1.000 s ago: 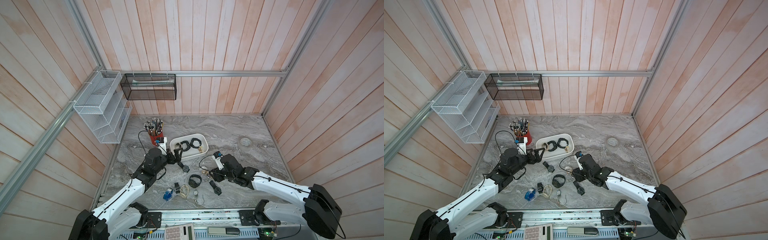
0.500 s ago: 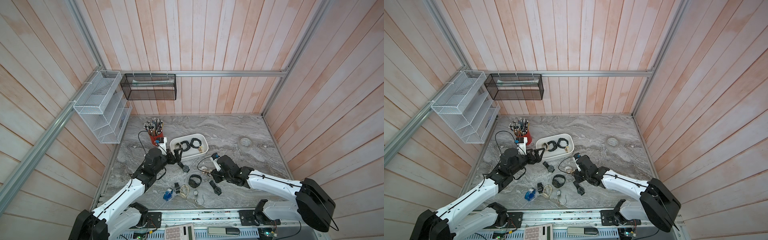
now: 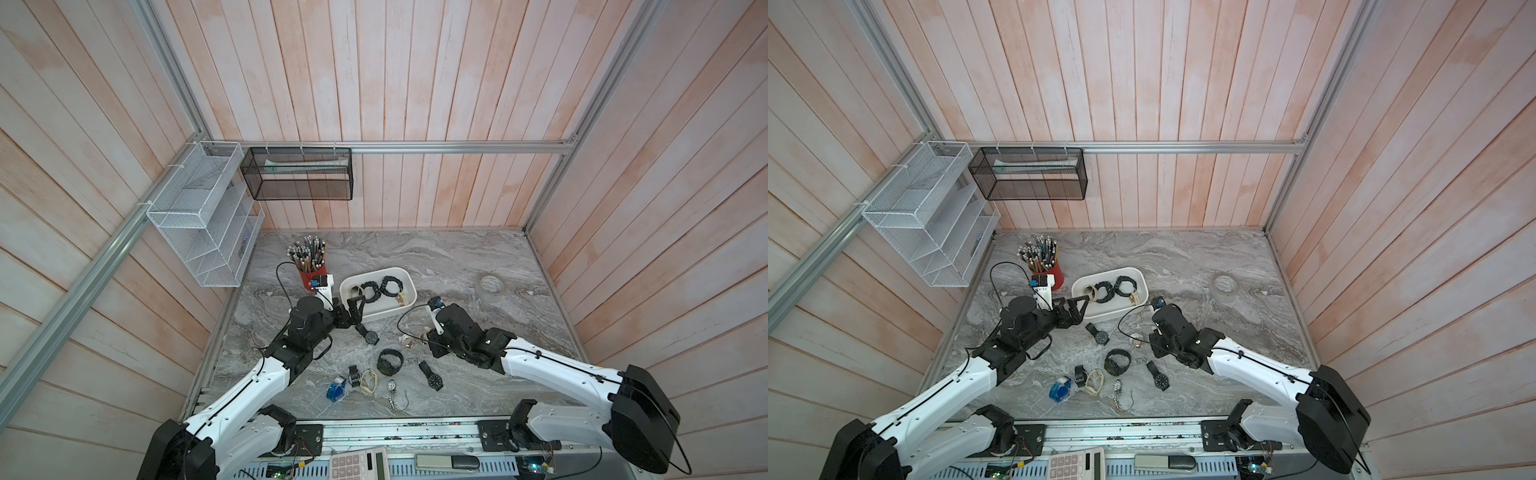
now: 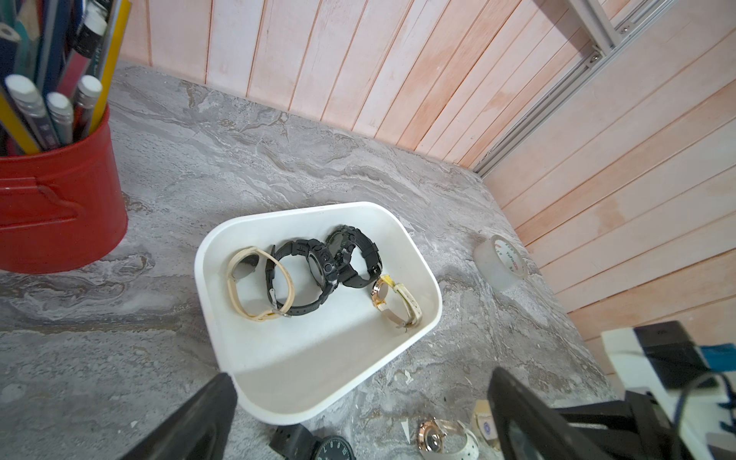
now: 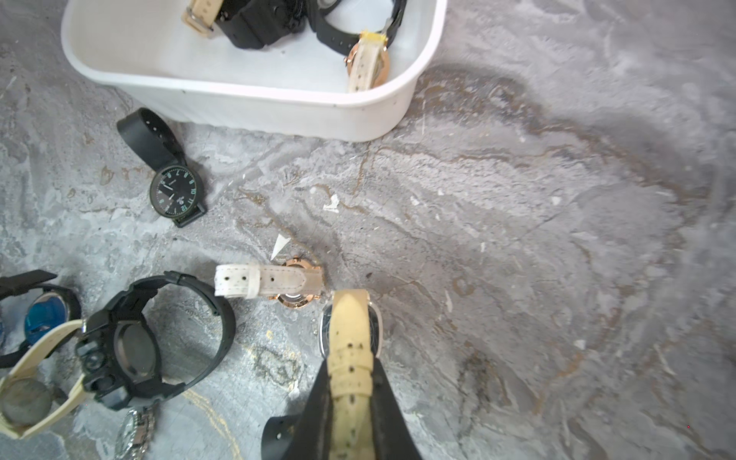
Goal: Put the watch into the storage box
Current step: Pick up the watch at the center of the board, then place the watch in the storage box.
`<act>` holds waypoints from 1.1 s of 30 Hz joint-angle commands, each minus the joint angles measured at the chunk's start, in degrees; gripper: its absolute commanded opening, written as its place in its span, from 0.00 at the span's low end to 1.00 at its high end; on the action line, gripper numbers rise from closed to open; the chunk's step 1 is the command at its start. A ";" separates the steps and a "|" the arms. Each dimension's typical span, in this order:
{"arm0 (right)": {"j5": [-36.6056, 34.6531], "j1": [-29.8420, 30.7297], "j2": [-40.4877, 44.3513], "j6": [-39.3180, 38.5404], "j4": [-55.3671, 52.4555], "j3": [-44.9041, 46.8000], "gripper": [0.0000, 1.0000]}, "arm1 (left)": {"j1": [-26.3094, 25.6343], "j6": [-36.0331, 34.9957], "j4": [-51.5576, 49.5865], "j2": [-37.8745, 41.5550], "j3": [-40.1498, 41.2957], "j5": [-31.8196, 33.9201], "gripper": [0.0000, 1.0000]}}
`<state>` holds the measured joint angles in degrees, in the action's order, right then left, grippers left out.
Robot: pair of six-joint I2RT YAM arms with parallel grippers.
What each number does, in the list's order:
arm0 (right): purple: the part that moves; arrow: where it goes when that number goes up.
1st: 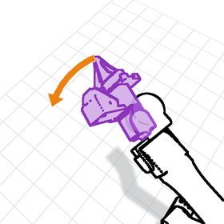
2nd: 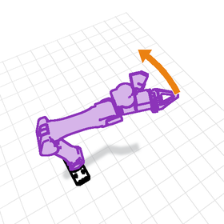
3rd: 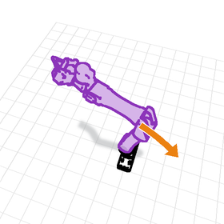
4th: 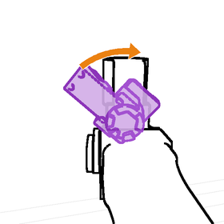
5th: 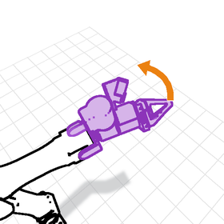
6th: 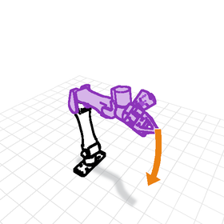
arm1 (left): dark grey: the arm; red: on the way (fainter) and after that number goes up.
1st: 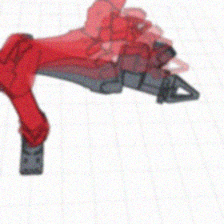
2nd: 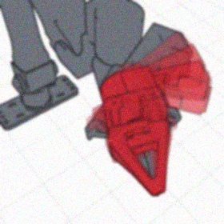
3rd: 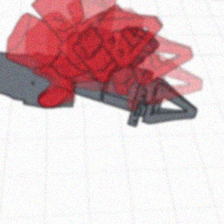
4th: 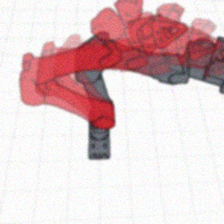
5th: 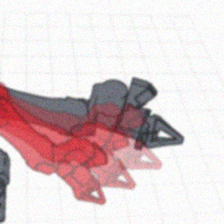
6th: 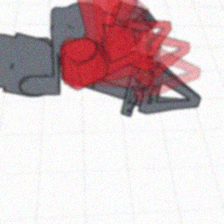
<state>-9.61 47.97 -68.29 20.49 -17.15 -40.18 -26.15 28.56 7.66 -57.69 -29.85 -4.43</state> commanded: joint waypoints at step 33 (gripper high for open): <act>1.08 -2.79 -31.11 -12.15 9.18 -29.37 0.12 | 0.22 0.68 -9.95 9.14 1.83 4.70 1.00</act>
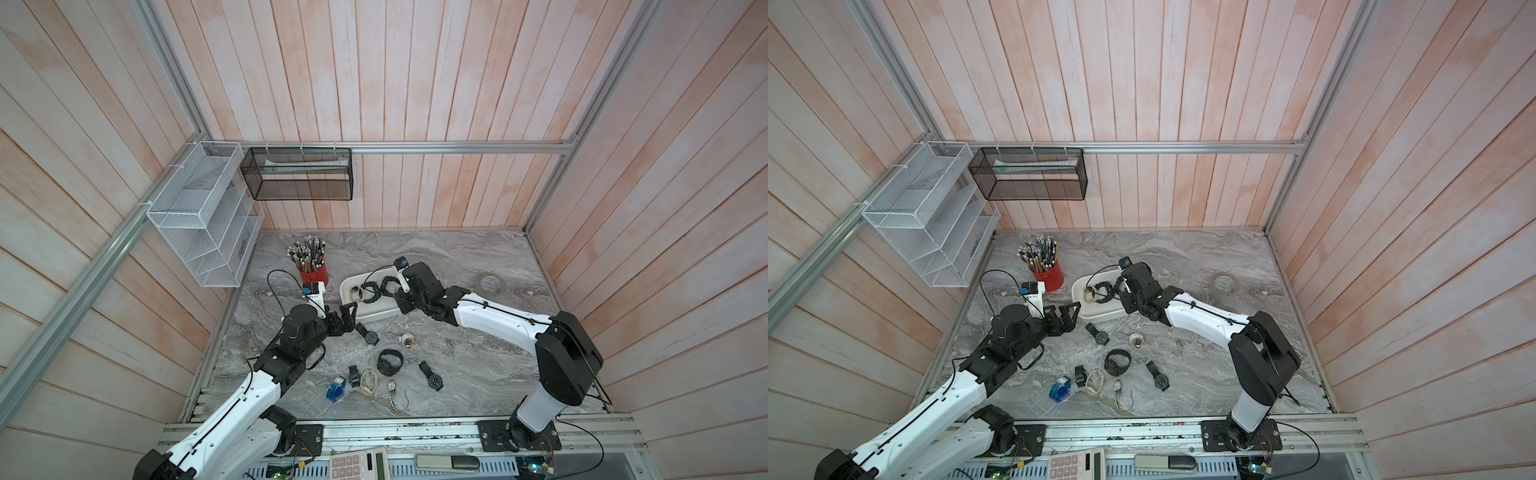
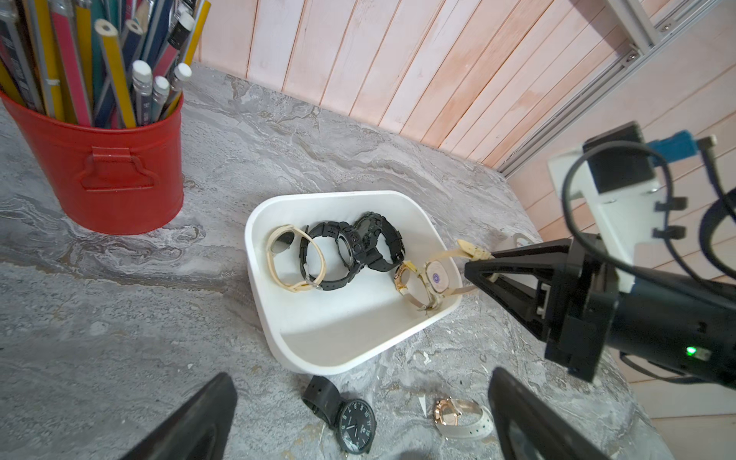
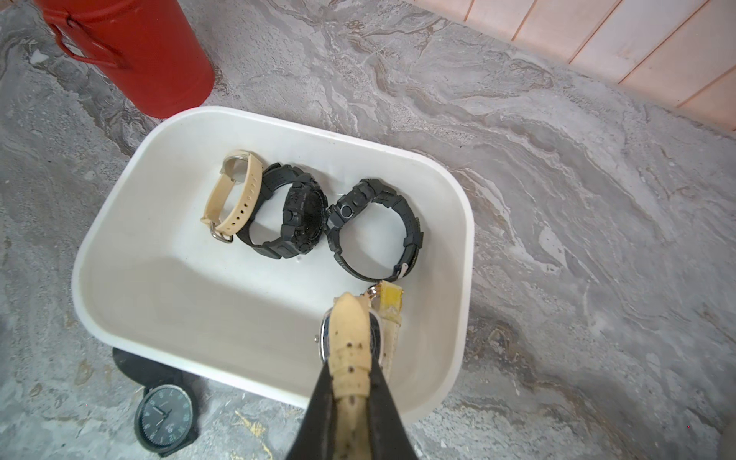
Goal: Put the watch into the storage box
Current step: Place the watch in the storage box.
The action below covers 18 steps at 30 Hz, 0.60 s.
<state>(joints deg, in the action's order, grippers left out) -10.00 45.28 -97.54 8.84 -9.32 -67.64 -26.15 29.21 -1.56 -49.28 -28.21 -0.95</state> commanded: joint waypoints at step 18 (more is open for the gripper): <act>4.01 -0.76 -10.47 0.47 0.87 -4.87 0.19 | 0.22 -0.22 -0.90 0.81 0.34 1.66 1.00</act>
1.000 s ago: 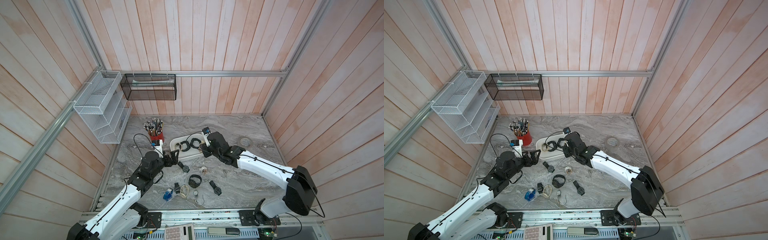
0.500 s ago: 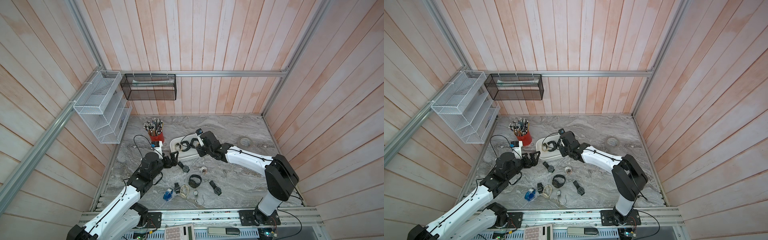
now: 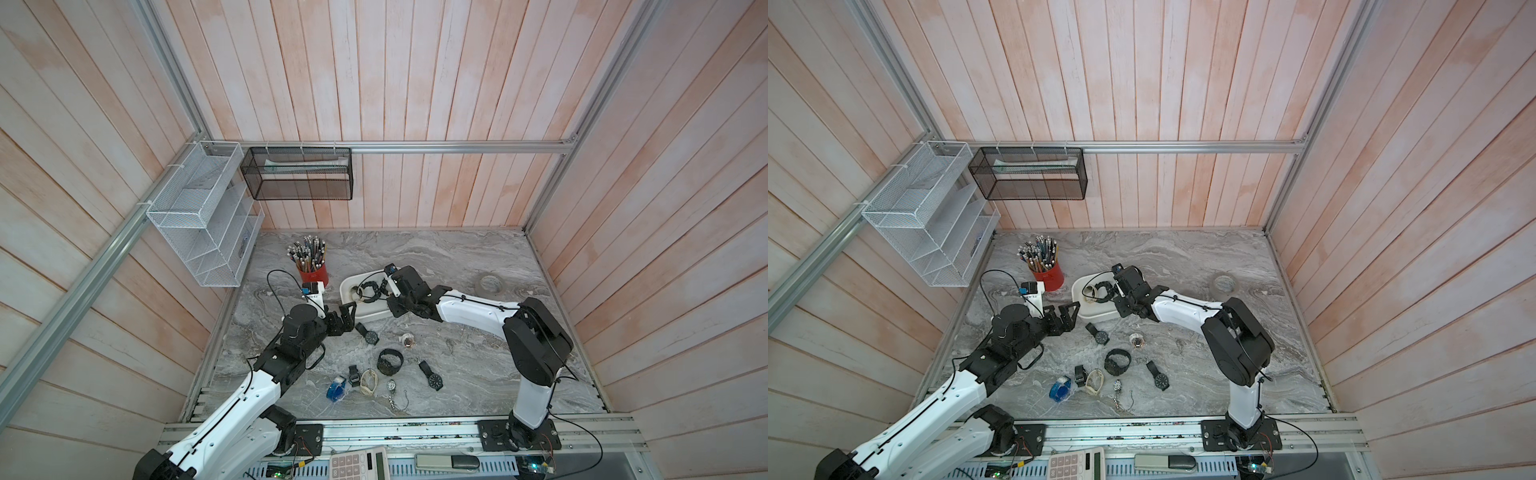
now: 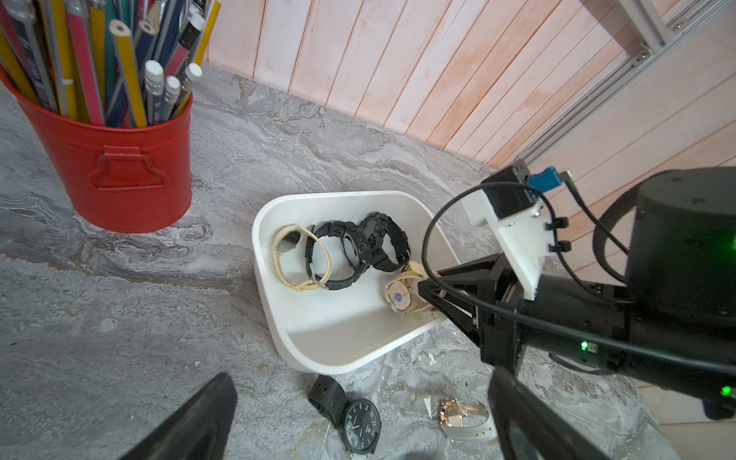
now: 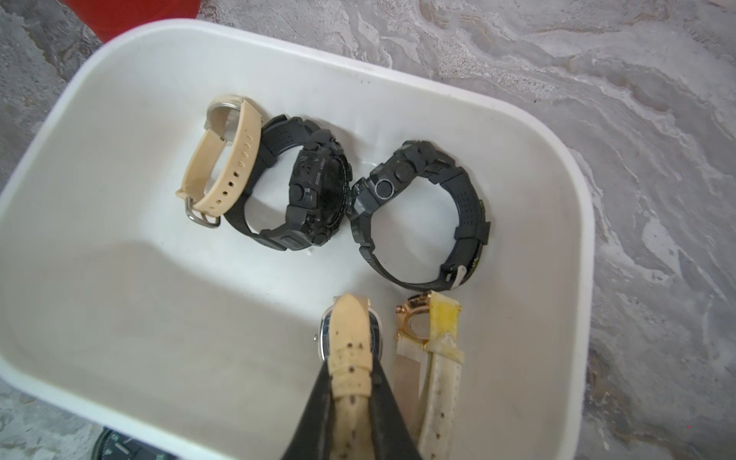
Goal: Put the watch into the storage box
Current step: Place the watch in the storage box, then pick up the watch at the center of the board.
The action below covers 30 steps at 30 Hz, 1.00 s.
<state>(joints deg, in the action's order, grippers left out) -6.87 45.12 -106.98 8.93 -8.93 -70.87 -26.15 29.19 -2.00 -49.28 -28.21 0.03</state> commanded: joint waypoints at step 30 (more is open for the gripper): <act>5.37 -6.14 33.70 8.83 21.12 27.04 0.89 | 0.22 1.13 -2.51 0.28 0.01 -2.22 0.99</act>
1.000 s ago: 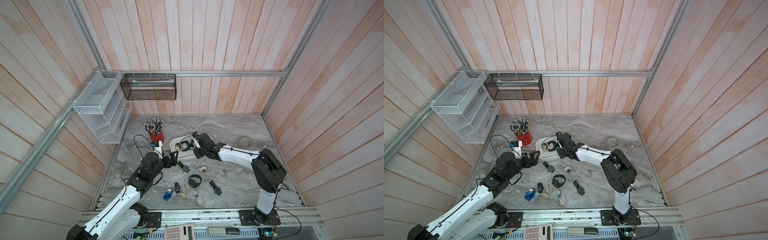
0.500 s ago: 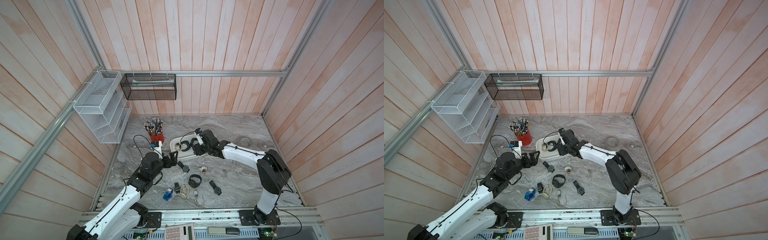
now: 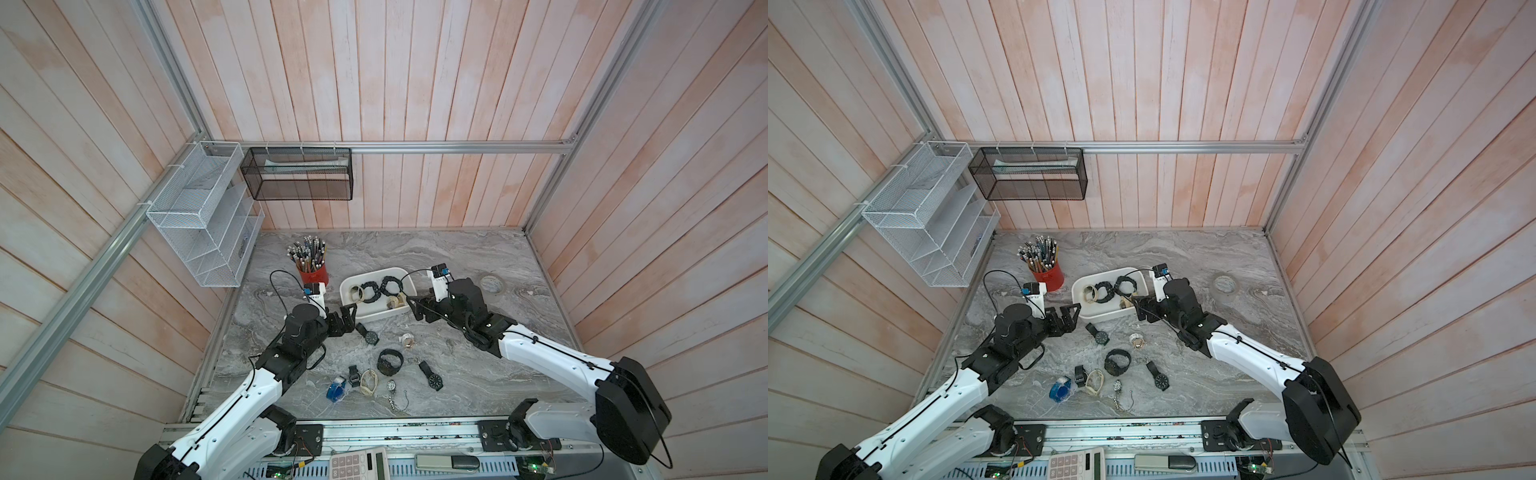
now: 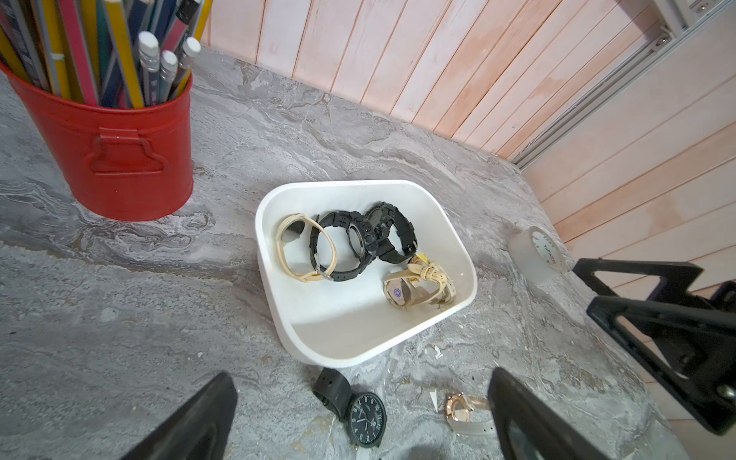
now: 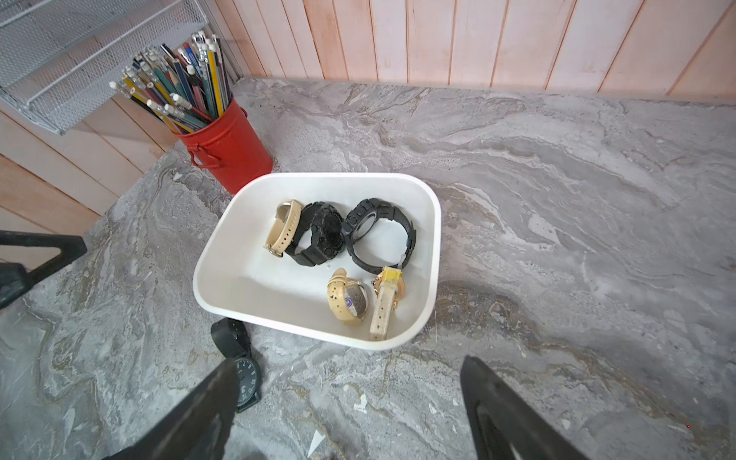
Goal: Put the watch into the storage box
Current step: Pick up the watch at the center of the board.
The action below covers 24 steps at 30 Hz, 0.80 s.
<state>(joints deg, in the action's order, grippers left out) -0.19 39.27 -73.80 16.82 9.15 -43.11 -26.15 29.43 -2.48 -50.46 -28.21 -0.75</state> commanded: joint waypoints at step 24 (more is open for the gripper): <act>-0.80 -0.38 -4.11 1.15 2.81 -3.62 0.89 | -27.95 26.55 -42.55 16.18 -1.26 18.10 0.81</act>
<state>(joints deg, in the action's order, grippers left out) -0.78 39.18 -77.10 17.63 11.97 -45.06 -50.78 50.19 -37.30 -31.92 -25.45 10.68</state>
